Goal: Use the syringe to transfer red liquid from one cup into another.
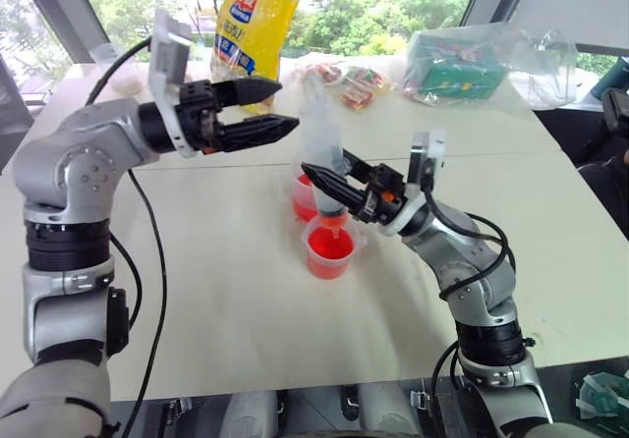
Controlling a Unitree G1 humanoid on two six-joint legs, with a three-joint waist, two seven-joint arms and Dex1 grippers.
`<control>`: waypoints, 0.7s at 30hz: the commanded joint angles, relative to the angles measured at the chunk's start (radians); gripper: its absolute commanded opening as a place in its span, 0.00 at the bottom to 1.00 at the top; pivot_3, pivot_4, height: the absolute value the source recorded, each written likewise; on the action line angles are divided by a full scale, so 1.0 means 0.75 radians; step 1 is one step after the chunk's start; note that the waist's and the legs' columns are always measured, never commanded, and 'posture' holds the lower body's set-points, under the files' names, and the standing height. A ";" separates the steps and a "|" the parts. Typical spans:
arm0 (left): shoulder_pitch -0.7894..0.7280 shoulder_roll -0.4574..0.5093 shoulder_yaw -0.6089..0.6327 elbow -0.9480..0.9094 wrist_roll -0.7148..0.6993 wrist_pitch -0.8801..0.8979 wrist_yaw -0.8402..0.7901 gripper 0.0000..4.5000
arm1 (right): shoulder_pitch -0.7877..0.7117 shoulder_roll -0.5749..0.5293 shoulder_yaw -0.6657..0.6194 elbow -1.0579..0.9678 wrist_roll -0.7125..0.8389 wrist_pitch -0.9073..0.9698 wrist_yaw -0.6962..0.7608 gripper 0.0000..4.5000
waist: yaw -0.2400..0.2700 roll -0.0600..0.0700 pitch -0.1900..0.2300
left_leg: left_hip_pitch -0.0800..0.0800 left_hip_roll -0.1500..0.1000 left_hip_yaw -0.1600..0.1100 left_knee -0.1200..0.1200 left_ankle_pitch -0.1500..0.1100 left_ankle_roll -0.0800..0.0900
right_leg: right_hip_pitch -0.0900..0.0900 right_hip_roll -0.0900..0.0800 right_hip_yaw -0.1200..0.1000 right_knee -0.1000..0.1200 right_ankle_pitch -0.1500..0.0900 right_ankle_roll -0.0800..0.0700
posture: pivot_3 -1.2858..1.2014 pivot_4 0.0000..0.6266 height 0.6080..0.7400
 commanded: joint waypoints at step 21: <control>-0.124 -0.158 -0.060 0.089 0.087 -0.165 0.031 0.94 | -0.017 -0.001 0.013 -0.016 -0.009 -0.040 0.029 0.31 | 0.002 0.000 0.000 | 0.000 0.000 0.000 0.000 0.000 0.000 | 0.000 0.000 0.000 0.000 0.000 0.000 | 0.52 0.24 1.00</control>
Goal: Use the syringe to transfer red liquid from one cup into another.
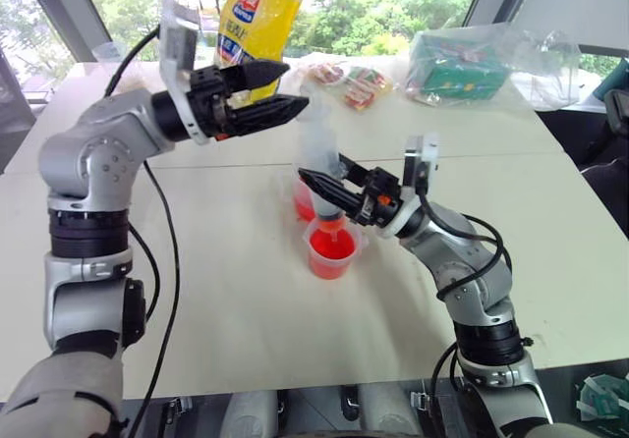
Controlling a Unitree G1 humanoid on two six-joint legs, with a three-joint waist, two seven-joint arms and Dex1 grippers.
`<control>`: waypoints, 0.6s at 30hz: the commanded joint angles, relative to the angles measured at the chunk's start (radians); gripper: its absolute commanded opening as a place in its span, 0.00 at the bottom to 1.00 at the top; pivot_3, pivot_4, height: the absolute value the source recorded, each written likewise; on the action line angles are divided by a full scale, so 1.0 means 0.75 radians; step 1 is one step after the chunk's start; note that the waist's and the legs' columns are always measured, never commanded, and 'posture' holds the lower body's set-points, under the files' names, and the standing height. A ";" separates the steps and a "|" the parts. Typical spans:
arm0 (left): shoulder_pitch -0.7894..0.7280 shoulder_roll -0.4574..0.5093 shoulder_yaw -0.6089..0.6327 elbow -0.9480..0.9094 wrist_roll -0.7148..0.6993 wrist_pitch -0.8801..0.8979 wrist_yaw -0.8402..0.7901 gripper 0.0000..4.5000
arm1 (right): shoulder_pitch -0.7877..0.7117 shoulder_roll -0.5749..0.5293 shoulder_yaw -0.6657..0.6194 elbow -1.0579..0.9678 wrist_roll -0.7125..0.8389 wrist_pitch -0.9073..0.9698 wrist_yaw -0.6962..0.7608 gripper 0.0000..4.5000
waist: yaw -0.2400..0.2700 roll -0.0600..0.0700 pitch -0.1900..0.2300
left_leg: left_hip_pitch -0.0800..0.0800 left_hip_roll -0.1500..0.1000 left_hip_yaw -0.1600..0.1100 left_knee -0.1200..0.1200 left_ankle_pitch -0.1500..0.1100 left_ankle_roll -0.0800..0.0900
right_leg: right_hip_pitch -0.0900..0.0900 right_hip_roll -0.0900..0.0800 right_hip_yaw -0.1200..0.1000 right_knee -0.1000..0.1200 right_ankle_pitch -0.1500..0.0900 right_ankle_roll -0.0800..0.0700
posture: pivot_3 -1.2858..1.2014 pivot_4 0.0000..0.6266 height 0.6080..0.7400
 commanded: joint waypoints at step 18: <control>0.041 -0.061 -0.098 -0.138 -0.004 0.006 -0.063 0.02 | -0.051 -0.009 -0.047 -0.085 0.058 0.018 -0.026 0.31 | -0.001 0.000 0.000 | 0.000 0.000 0.000 0.000 0.000 0.000 | 0.000 0.000 0.000 0.000 0.000 0.000 | 0.52 0.24 1.00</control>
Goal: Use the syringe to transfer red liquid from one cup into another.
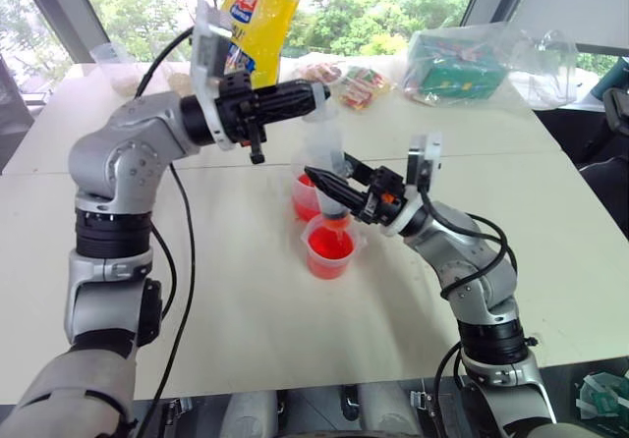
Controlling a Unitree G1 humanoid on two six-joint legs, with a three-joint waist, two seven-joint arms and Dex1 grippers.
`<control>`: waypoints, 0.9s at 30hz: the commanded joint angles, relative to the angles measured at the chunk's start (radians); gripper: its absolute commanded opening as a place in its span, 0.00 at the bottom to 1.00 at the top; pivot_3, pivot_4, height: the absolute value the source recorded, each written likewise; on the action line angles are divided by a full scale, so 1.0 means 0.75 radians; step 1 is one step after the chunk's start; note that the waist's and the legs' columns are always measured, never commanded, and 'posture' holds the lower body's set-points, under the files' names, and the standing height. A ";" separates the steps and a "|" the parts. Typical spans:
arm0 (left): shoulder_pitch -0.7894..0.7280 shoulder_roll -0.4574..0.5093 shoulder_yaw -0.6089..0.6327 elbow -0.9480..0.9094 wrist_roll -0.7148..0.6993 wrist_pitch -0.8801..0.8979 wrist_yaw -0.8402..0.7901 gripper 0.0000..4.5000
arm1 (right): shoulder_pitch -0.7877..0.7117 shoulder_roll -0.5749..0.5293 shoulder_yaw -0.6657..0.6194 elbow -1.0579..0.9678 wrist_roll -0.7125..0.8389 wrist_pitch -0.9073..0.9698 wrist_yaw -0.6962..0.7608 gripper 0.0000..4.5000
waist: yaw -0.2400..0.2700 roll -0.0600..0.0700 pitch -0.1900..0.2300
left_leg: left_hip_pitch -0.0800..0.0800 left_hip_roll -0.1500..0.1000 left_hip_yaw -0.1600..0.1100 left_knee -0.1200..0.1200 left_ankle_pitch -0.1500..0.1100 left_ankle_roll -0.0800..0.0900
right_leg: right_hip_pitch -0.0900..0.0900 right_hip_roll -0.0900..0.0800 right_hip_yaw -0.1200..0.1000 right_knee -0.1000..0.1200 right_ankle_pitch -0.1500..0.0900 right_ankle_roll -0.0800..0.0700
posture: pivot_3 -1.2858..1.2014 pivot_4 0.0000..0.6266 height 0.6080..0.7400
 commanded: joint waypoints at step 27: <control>0.040 -0.001 -0.091 -0.084 0.013 0.058 -0.025 0.02 | -0.173 0.035 -0.118 -0.167 0.260 0.157 -0.156 0.31 | 0.001 0.000 0.000 | 0.000 0.000 0.000 0.000 0.000 0.000 | 0.000 0.000 0.000 0.000 0.000 0.000 | 0.52 0.24 1.00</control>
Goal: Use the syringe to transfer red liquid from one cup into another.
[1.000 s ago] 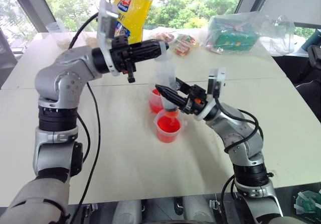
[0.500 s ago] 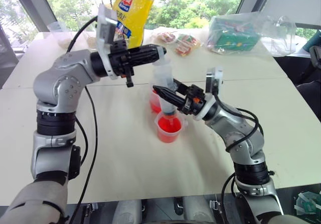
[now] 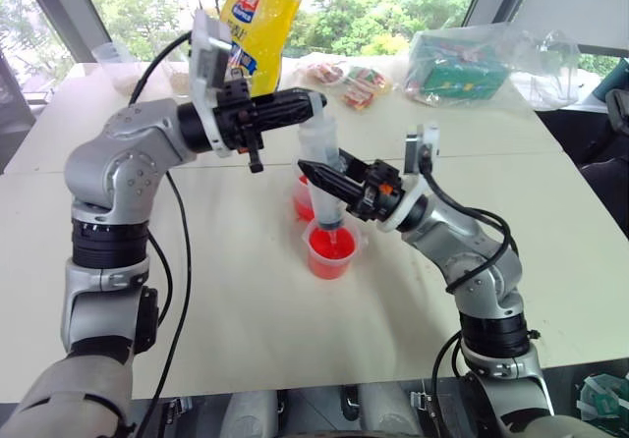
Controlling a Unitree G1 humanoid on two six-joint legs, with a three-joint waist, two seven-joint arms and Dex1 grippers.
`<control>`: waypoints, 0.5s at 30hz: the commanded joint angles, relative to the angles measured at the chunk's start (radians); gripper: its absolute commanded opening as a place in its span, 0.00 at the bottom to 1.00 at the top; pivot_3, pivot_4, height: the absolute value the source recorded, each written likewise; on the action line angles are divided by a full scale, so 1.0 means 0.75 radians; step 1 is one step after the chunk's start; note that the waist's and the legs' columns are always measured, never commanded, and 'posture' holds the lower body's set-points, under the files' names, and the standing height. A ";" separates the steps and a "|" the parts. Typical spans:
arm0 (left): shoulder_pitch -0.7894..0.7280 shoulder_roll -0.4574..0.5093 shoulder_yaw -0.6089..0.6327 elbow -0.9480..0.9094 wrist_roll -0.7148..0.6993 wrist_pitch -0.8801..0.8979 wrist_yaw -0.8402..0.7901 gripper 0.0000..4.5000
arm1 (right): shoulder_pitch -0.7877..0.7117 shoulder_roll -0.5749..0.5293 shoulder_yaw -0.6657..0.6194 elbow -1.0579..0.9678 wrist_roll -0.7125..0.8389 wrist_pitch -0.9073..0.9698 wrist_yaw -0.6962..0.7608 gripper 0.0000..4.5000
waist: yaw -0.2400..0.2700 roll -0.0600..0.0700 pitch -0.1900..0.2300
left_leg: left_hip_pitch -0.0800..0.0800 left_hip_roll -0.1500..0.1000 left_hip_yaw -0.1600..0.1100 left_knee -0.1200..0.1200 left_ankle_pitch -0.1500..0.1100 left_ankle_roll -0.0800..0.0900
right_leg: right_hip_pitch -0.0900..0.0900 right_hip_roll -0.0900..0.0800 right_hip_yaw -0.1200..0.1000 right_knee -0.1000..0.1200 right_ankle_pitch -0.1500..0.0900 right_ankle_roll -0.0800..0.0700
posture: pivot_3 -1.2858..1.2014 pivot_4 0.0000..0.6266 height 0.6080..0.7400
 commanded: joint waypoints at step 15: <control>-0.087 0.140 0.088 0.132 -0.022 0.072 -0.036 0.99 | -0.058 0.013 -0.079 -0.102 0.111 -0.024 -0.035 0.31 | -0.002 0.000 0.000 | 0.000 0.000 0.000 0.000 0.000 0.000 | 0.000 0.000 0.000 0.000 0.000 0.000 | 0.52 0.24 1.00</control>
